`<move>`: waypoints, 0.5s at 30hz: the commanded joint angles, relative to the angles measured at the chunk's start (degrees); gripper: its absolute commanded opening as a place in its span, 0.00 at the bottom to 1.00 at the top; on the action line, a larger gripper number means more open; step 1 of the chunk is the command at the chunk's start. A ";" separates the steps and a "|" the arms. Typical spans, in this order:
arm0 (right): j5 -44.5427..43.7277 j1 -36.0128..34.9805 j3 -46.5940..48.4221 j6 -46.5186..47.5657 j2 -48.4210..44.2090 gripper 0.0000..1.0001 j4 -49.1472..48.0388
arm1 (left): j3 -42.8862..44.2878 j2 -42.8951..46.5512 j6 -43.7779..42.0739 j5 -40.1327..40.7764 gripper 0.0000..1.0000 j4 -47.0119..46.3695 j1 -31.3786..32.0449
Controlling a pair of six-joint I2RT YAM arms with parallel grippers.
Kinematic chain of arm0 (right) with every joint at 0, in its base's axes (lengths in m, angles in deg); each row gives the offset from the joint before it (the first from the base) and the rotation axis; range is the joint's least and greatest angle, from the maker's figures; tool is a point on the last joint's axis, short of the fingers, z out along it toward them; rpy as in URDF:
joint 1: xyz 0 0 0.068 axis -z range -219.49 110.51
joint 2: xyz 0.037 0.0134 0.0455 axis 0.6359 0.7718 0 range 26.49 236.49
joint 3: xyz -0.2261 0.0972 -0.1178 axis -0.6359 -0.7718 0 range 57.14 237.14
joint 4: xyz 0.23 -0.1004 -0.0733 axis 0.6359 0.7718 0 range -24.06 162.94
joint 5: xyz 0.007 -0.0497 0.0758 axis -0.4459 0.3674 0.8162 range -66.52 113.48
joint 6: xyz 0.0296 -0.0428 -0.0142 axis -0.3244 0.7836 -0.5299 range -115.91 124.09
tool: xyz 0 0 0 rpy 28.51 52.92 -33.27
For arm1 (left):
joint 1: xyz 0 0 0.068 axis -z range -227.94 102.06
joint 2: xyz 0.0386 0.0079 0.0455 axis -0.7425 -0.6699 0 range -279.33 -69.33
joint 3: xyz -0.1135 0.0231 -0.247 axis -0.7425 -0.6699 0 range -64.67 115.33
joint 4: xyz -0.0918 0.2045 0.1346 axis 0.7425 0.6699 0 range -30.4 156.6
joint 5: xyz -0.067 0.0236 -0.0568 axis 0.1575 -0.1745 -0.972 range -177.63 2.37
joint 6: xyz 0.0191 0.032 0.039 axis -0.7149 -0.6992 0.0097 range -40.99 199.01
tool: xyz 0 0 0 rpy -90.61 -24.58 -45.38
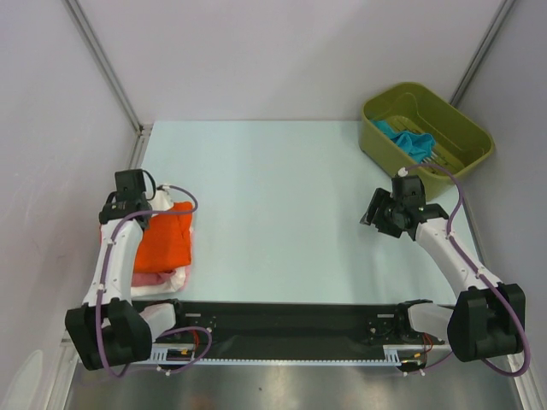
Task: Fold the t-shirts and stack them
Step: Neatly place the folded tshirt to the corner
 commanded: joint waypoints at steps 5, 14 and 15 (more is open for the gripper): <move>-1.09 0.23 2.70 1.60 -0.27 0.65 1.04 | -1.35 -3.53 -5.17 -1.04 0.00 -10.06 -7.18; -0.91 0.23 2.52 1.42 -0.36 0.65 1.04 | -2.75 -5.12 -6.92 -4.03 0.00 -13.58 -11.58; -0.91 0.23 2.70 1.42 -0.36 0.66 1.04 | -3.02 -5.29 -6.66 -4.38 0.00 -14.02 -11.49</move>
